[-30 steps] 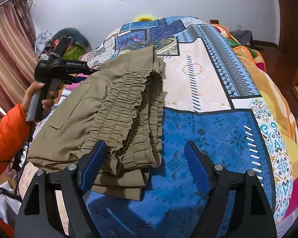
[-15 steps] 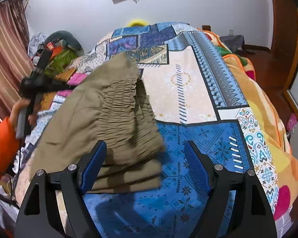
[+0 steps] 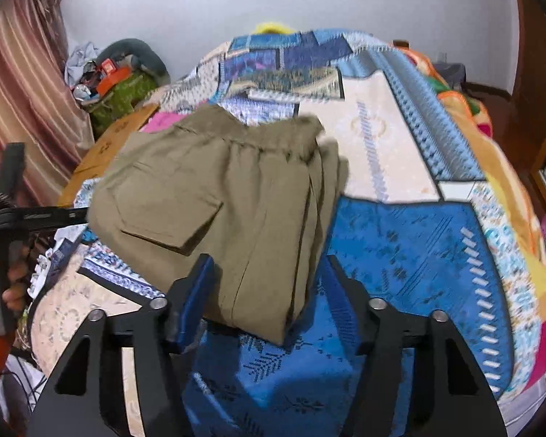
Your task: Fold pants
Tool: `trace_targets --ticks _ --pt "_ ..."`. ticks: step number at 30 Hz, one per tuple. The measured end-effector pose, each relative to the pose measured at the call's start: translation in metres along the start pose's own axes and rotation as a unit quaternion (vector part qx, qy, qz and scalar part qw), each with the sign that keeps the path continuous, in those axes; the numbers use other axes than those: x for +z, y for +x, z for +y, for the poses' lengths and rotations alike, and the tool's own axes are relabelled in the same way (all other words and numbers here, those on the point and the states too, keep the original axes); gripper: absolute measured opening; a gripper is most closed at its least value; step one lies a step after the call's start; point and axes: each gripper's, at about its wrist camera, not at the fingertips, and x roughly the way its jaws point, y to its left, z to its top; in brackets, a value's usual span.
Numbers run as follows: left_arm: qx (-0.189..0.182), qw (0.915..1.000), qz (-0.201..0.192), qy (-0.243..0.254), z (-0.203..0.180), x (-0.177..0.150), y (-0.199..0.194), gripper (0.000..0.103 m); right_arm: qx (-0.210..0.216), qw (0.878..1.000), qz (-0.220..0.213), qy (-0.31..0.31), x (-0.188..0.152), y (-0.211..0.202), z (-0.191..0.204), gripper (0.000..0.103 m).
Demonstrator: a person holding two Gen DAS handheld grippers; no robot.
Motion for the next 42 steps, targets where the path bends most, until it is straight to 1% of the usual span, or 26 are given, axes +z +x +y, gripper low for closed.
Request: trace_targets --ticks 2,4,5,8,10,12,15,17,20,22,24,26,28,30,32,35,37,38,41,42 --pt "0.015 0.9999 0.0 0.008 0.003 -0.003 -0.001 0.005 0.0 1.0 0.002 0.002 -0.001 0.005 -0.002 0.054" --pt "0.045 0.9988 0.001 0.022 0.009 -0.009 -0.001 0.005 -0.002 1.0 0.001 0.0 -0.001 0.008 -0.005 0.054" --pt "0.056 0.9981 0.006 0.023 0.013 -0.012 0.0 0.005 0.005 1.0 0.002 -0.007 -0.001 0.008 -0.007 0.054" --pt "0.056 0.9981 0.012 0.022 0.028 -0.015 -0.003 0.005 -0.015 1.0 -0.001 -0.012 0.001 0.01 -0.011 0.054" --pt "0.062 0.9975 0.0 0.034 0.03 -0.011 -0.014 0.005 -0.033 0.999 0.001 -0.019 0.006 0.01 -0.014 0.054" --pt "0.062 0.9967 -0.016 0.049 0.025 -0.005 -0.026 0.005 -0.037 0.999 0.001 -0.023 0.01 0.006 -0.016 0.054" --pt "0.055 0.9934 -0.036 0.094 0.003 0.008 -0.041 0.005 -0.038 0.999 -0.008 -0.032 0.017 -0.005 -0.015 0.054" --pt "0.046 0.9894 -0.047 0.13 -0.02 0.017 -0.046 0.009 -0.043 0.998 -0.017 -0.035 0.025 -0.012 -0.013 0.054" --pt "0.012 0.9852 -0.05 0.164 -0.047 0.028 -0.043 0.022 -0.029 0.998 -0.034 -0.037 0.039 -0.017 -0.008 0.054" --pt "-0.015 0.9819 -0.043 0.184 -0.065 0.033 -0.034 0.037 -0.022 0.998 -0.037 -0.038 0.047 -0.014 -0.005 0.054" --pt "-0.025 0.9784 -0.031 0.203 -0.079 0.036 -0.019 0.042 -0.019 0.998 -0.038 -0.045 0.054 -0.007 -0.001 0.054" --pt "-0.023 0.9759 -0.014 0.217 -0.087 0.036 -0.001 0.042 -0.022 0.998 -0.035 -0.053 0.057 0.001 0.002 0.054" --pt "-0.002 0.9758 -0.001 0.219 -0.085 0.036 0.018 0.043 -0.019 0.998 -0.023 -0.057 0.056 0.012 0.002 0.054" --pt "0.025 0.9772 -0.006 0.211 -0.075 0.034 0.029 0.044 -0.028 0.997 0.005 -0.067 0.051 0.029 0.0 0.054" --pt "0.013 0.9822 -0.006 0.188 -0.062 0.037 0.029 0.045 -0.045 0.996 0.017 -0.08 0.043 0.04 -0.001 0.054" --pt "0.004 0.9862 -0.008 0.165 -0.048 0.039 0.025 0.047 -0.051 0.996 0.013 -0.068 0.035 0.037 -0.011 0.054" --pt "0.009 0.9873 -0.012 0.158 -0.044 0.04 0.022 0.047 -0.052 0.997 0.014 -0.046 0.033 0.031 -0.022 0.054" --pt "0.018 0.9875 -0.016 0.156 -0.044 0.041 0.02 0.047 -0.052 0.998 0.014 -0.04 0.032 0.029 -0.027 0.054" --pt "0.009 0.9903 -0.026 0.136 -0.041 0.041 0.008 0.047 -0.037 0.999 0.014 -0.024 0.032 0.02 -0.035 0.054" --pt "0.032 0.9896 -0.037 0.135 -0.04 0.042 0.003 0.046 -0.042 0.999 0.013 -0.027 0.031 0.017 -0.034 0.054"
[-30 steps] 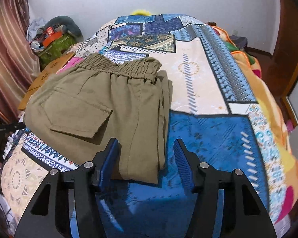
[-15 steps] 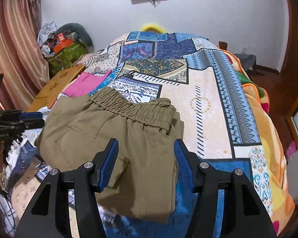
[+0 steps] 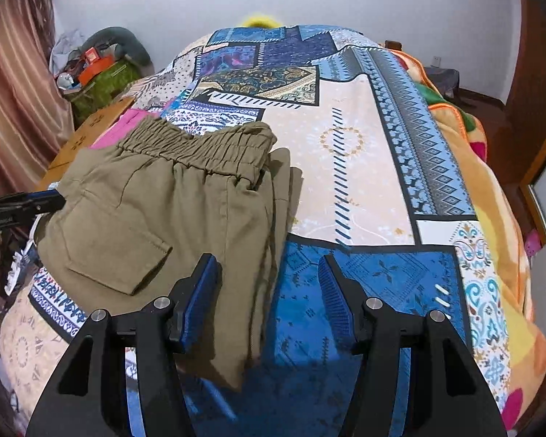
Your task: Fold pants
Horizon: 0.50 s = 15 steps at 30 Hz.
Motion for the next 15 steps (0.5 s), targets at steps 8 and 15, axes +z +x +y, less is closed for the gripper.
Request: trace_targets --ticks 8,15 --pt "-0.013 0.9996 -0.007 -0.025 0.033 0.001 -0.018 0.047 0.003 1.0 -0.019 -0.001 0.014 -0.006 0.001 0.06" --pt "-0.065 0.9951 0.051 -0.054 0.04 -0.011 0.022 0.048 0.048 0.998 0.021 0.047 0.015 0.033 -0.006 0.061"
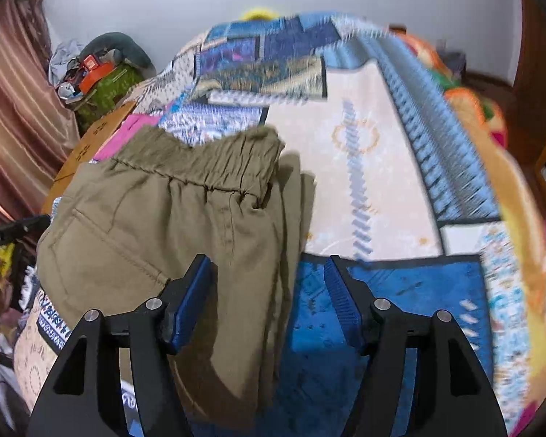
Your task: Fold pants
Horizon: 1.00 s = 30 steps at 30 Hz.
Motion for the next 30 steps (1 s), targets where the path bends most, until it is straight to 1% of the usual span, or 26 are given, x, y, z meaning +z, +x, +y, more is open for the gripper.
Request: trace_targets --ticks 2,3,4,7,9,12,14,15,16,17,18,19,20,21,22,24,25,26,30 --pt "-0.012 0.9999 0.008 -0.008 0.001 0.003 0.011 0.049 0.012 1.0 0.0 0.014 0.0 0.004 -0.004 0.066" --pt "-0.015 0.9998 0.004 -0.011 0.002 0.004 0.012 0.052 0.02 1.0 0.002 0.021 0.001 0.006 -0.007 0.066" --pt "-0.018 0.9998 0.002 -0.012 0.002 0.007 0.013 0.053 0.029 0.999 0.007 0.027 0.002 0.008 -0.009 0.066" --pt "-0.024 0.9997 0.0 -0.01 -0.001 0.016 0.017 0.053 0.054 0.998 0.017 0.043 0.003 0.013 -0.014 0.066" --pt "-0.036 0.9993 0.001 -0.01 -0.002 0.021 0.02 0.053 0.067 0.997 0.018 0.045 0.003 0.017 -0.016 0.068" --pt "-0.035 0.9994 -0.001 -0.007 -0.005 0.027 0.024 0.053 0.071 0.996 0.019 0.042 0.005 0.018 -0.015 0.065" --pt "-0.034 0.9994 -0.001 -0.003 -0.007 0.029 0.027 0.048 0.078 0.996 0.017 0.037 0.007 0.019 -0.014 0.055" --pt "-0.034 0.9994 -0.002 -0.002 -0.008 0.031 0.027 0.044 0.079 0.996 0.017 0.036 0.008 0.019 -0.014 0.054" --pt "-0.034 0.9994 -0.004 -0.001 -0.009 0.032 0.027 0.039 0.08 0.996 0.018 0.033 0.009 0.02 -0.014 0.05" --pt "-0.033 0.9994 -0.005 -0.001 -0.01 0.033 0.027 0.036 0.081 0.996 0.022 0.026 0.01 0.02 -0.012 0.045" --pt "-0.028 0.9996 -0.007 0.001 -0.011 0.034 0.027 0.03 0.084 0.996 0.026 0.02 0.013 0.021 -0.011 0.042" --pt "-0.024 0.9997 -0.009 0.004 -0.012 0.035 0.027 0.024 0.084 0.996 0.029 0.015 0.014 0.021 -0.01 0.038" --pt "-0.018 0.9998 -0.011 0.006 -0.014 0.036 0.026 0.022 0.083 0.996 0.029 0.008 0.015 0.02 -0.008 0.029" --pt "-0.014 0.9998 -0.012 0.009 -0.015 0.036 0.024 0.018 0.08 0.996 0.027 0.004 0.017 0.02 -0.007 0.026" --pt "-0.007 0.9998 -0.016 0.012 -0.017 0.037 0.022 0.011 0.074 0.997 0.023 -0.002 0.017 0.02 -0.006 0.024" --pt "0.003 0.9996 -0.023 0.015 -0.019 0.039 0.017 0.007 0.061 0.998 0.02 -0.02 0.018 0.018 -0.001 0.019" --pt "0.004 0.9995 -0.028 0.016 -0.02 0.04 0.013 0.005 0.054 0.998 0.014 -0.027 0.019 0.016 0.001 0.014" --pt "0.006 0.9992 -0.034 0.018 -0.021 0.04 0.009 0.004 0.052 0.998 0.009 -0.031 0.02 0.014 0.001 0.012" --pt "0.02 0.9971 -0.063 0.036 -0.032 0.044 -0.015 0.003 0.039 0.998 -0.018 -0.043 0.024 0.0 0.008 0.009"
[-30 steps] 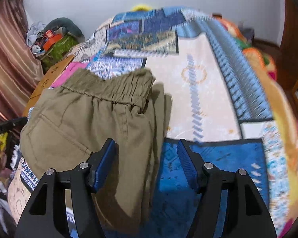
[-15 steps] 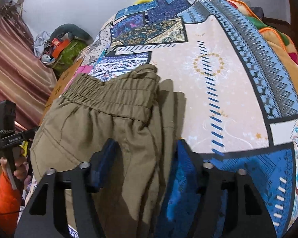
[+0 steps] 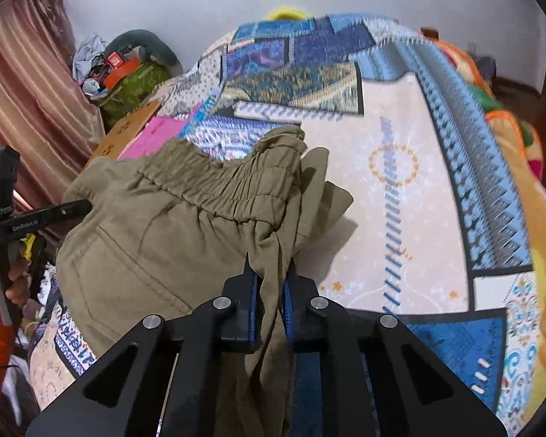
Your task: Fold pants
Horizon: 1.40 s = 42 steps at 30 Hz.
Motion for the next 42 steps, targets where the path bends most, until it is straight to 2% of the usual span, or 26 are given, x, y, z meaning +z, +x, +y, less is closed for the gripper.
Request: trace_targets --ticks 10,17,22,29,34,39,42 --pt "0.031 0.9963 -0.074 0.032 -0.007 0.033 -0.055 0.003 0.0 0.998 -0.062 -0.034 0.035 -0.031 0.032 0.008" --pt "0.051 0.9914 -0.118 0.023 0.021 0.065 -0.079 0.003 0.006 0.994 -0.097 -0.059 0.077 -0.035 0.057 0.008" --pt "0.068 0.988 -0.138 0.014 0.049 0.09 -0.079 0.003 0.009 0.99 -0.112 -0.083 0.113 -0.021 0.078 0.008" --pt "0.102 0.9836 -0.149 -0.003 0.099 0.131 -0.058 0.003 0.008 0.988 -0.115 -0.105 0.16 0.021 0.105 0.008" --pt "0.134 0.9809 -0.14 -0.008 0.136 0.153 -0.021 0.003 0.007 0.988 -0.109 -0.107 0.186 0.063 0.118 0.008" --pt "0.158 0.9804 -0.114 -0.027 0.179 0.162 0.03 0.003 0.005 0.99 -0.09 -0.107 0.2 0.111 0.128 0.008" --pt "0.152 0.9833 -0.086 -0.05 0.206 0.16 0.063 0.003 0.004 0.992 -0.067 -0.108 0.201 0.143 0.132 0.008"
